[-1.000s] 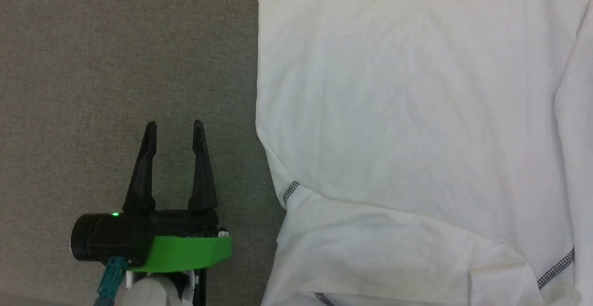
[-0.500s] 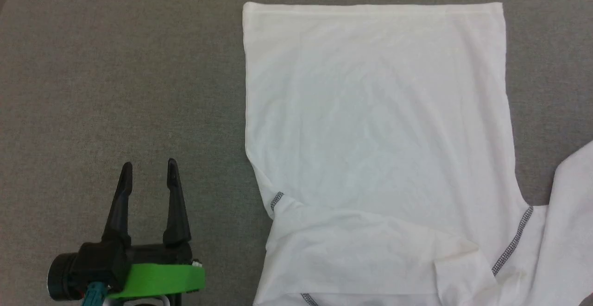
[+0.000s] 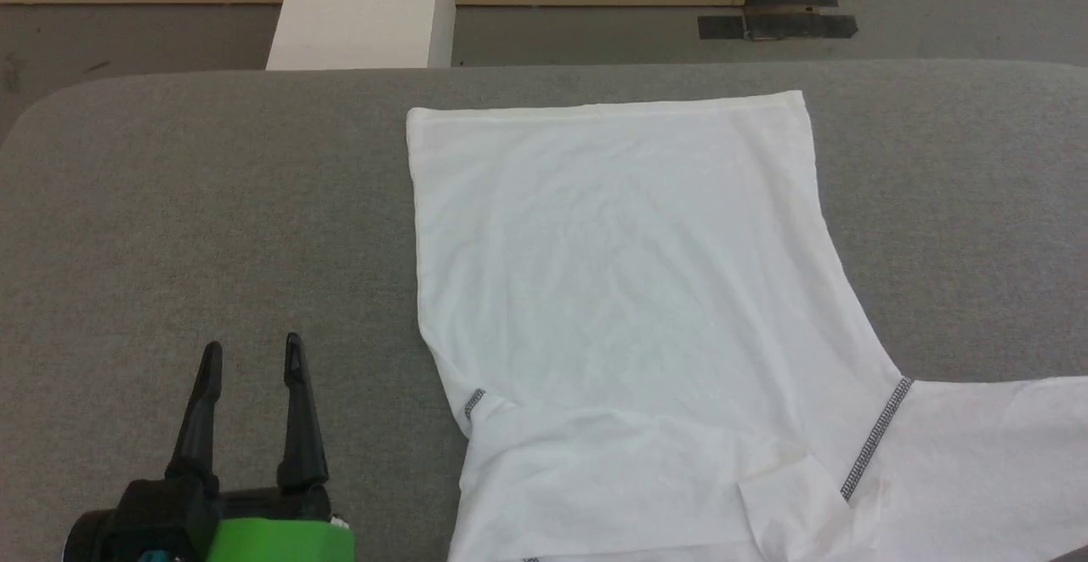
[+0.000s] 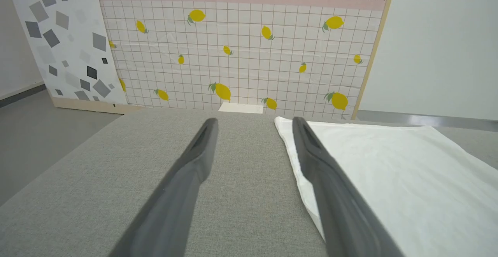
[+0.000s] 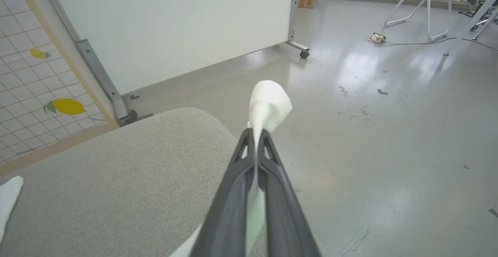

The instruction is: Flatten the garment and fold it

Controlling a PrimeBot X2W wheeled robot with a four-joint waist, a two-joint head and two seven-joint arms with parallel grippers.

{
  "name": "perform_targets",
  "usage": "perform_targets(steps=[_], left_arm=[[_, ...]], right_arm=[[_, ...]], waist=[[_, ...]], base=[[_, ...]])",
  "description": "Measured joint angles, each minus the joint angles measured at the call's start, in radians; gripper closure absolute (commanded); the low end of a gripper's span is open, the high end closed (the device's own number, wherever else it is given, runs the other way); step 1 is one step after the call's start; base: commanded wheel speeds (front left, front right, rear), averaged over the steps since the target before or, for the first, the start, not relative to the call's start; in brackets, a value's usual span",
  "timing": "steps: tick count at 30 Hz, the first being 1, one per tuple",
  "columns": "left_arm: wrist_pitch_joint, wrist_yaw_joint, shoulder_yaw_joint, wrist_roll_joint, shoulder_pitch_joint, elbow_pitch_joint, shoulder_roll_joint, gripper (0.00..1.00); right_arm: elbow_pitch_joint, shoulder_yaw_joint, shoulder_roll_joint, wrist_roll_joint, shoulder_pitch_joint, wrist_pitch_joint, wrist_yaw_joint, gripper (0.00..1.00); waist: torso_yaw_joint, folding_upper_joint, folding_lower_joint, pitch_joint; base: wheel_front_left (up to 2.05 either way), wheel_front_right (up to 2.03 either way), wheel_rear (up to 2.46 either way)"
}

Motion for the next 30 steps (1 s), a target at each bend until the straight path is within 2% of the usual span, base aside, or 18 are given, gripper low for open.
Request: perform_targets(steps=[3,8,15,20,24,29,30], left_arm=[[0.0,0.0,-0.001,0.0,0.003,0.0,0.0,0.0],[0.002,0.001,-0.005,-0.003,0.006,0.0,0.0,0.0],[0.016,0.002,-0.011,-0.003,0.006,-0.013,0.003,0.0],[0.022,0.009,-0.014,-0.003,0.006,-0.023,0.006,0.0],[0.023,0.01,-0.022,-0.005,0.007,-0.024,0.005,0.0],[0.023,0.01,-0.028,-0.006,0.008,-0.026,0.005,0.0],[0.023,0.01,-0.032,-0.006,0.007,-0.026,0.004,0.0]], right_arm=[[-0.026,0.043,0.003,0.026,0.002,-0.004,0.0,1.0],[-0.096,0.183,0.03,0.097,0.003,-0.005,0.0,1.0],[-0.276,0.39,0.09,0.189,0.01,0.041,0.0,1.0],[-0.403,0.515,0.136,0.21,0.021,0.073,0.0,1.0],[-0.482,0.672,0.196,0.209,0.027,0.115,0.0,1.0],[-0.509,0.842,0.248,0.195,0.042,0.147,0.0,1.0],[-0.491,0.96,0.258,0.196,0.042,0.15,0.0,1.0]], waist=[[-0.011,0.0,0.0,-0.02],[-0.02,0.0,0.0,-0.043],[-0.004,0.0,0.0,-0.057],[0.016,0.0,0.0,-0.06],[0.042,0.0,0.0,-0.064],[0.065,0.0,0.0,-0.06],[0.078,0.0,0.0,-0.051]], base=[[0.0,0.0,0.0],[0.0,0.0,0.0],[0.0,0.0,0.0],[0.0,0.0,0.0],[0.0,0.0,0.0],[0.0,0.0,0.0],[0.0,0.0,0.0]])
